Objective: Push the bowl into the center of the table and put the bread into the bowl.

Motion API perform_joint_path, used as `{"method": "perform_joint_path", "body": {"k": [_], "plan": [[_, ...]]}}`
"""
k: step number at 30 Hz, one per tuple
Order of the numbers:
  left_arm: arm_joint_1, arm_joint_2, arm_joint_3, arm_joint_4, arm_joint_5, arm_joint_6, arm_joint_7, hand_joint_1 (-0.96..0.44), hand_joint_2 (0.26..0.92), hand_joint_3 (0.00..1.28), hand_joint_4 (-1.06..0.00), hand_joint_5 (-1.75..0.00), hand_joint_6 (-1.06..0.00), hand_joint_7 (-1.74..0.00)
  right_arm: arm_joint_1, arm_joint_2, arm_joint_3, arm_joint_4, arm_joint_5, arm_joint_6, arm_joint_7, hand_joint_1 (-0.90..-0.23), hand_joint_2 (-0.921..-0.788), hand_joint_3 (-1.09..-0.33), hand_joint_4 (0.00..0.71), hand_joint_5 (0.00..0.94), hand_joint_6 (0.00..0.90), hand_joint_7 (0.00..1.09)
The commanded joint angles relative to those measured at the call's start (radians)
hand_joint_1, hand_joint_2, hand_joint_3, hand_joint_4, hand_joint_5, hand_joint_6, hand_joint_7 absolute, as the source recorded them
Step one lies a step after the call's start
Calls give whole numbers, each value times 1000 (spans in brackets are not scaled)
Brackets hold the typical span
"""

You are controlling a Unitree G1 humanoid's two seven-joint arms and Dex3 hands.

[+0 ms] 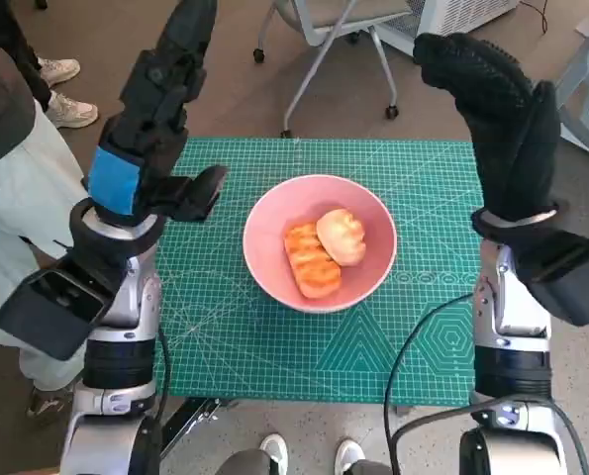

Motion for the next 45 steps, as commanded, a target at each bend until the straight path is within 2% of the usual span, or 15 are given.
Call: {"method": "perform_joint_path", "body": {"k": [1, 8, 16, 24, 32, 45], "plan": [[19, -8, -11, -14, -42, 29, -27, -785, 921, 540, -33, -11, -157, -16, 18, 2, 6, 4, 9, 7, 8, -728, -921, -764, 208, 5, 120, 441], [26, -13, -10, -17, -84, 64, -59, -791, 921, 468, -33, -8, -178, -30, 28, 8, 8, -7, 15, 17, 3, -736, -921, -757, 207, 3, 121, 439], [25, -18, -5, 4, -151, 85, -132, -785, 921, 422, -34, -6, -177, -36, 42, 14, 9, -21, 18, 26, 1, -736, -921, -750, 205, 2, 123, 441], [31, -33, -2, 8, -192, 106, -174, -780, 921, 375, -32, -4, -174, -40, 49, 20, 11, -29, 13, 20, -4, -737, -921, -750, 207, 2, 122, 443], [39, -50, 3, -5, -200, 119, -176, -769, 921, 358, -38, -6, -173, -44, 46, 23, 9, -22, 13, 11, -3, -734, -921, -749, 208, 2, 121, 444], [49, -80, 6, 13, -146, 72, -146, -767, 921, 367, -34, -2, -162, -47, 37, 31, 2, -9, 18, -6, -11, -731, -921, -743, 219, 7, 124, 446]]}}
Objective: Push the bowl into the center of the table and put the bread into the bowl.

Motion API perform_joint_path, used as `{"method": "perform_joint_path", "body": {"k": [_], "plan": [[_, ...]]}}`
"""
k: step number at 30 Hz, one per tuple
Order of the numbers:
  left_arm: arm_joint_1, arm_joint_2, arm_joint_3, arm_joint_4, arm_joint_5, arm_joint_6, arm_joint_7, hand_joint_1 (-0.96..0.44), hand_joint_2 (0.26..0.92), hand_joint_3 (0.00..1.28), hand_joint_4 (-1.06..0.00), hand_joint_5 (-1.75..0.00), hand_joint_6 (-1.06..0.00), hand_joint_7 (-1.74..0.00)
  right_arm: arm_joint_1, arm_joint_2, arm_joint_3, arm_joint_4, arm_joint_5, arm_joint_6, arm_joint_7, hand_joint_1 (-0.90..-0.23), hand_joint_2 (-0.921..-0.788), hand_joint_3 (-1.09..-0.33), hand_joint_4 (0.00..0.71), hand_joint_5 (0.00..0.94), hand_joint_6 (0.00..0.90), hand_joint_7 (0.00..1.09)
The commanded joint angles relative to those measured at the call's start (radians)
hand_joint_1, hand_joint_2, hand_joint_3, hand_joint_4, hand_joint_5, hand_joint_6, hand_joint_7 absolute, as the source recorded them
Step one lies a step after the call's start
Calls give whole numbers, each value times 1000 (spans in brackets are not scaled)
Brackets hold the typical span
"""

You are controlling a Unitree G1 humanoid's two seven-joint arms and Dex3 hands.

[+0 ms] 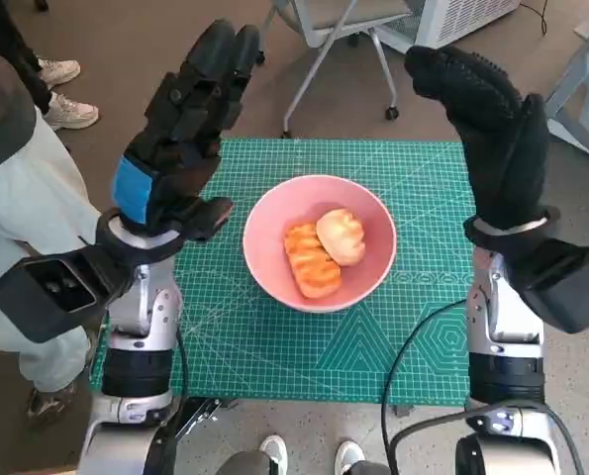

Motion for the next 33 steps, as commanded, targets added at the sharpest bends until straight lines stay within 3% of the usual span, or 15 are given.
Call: {"method": "perform_joint_path", "body": {"k": [1, 33], "plan": [[12, -15, 3, 9, 18, -29, 13, -767, 921, 368, -33, -2, -160, -46, 11, 13, -4, 14, 12, -6, -11, -730, -921, -743, 220, 7, 125, 446], [61, -66, 0, 32, 10, -75, -7, -746, 921, 374, -50, -10, -131, -55, 104, 33, 9, -6, -15, -88, -37, -706, -921, -767, 185, 0, 93, 433]]}}
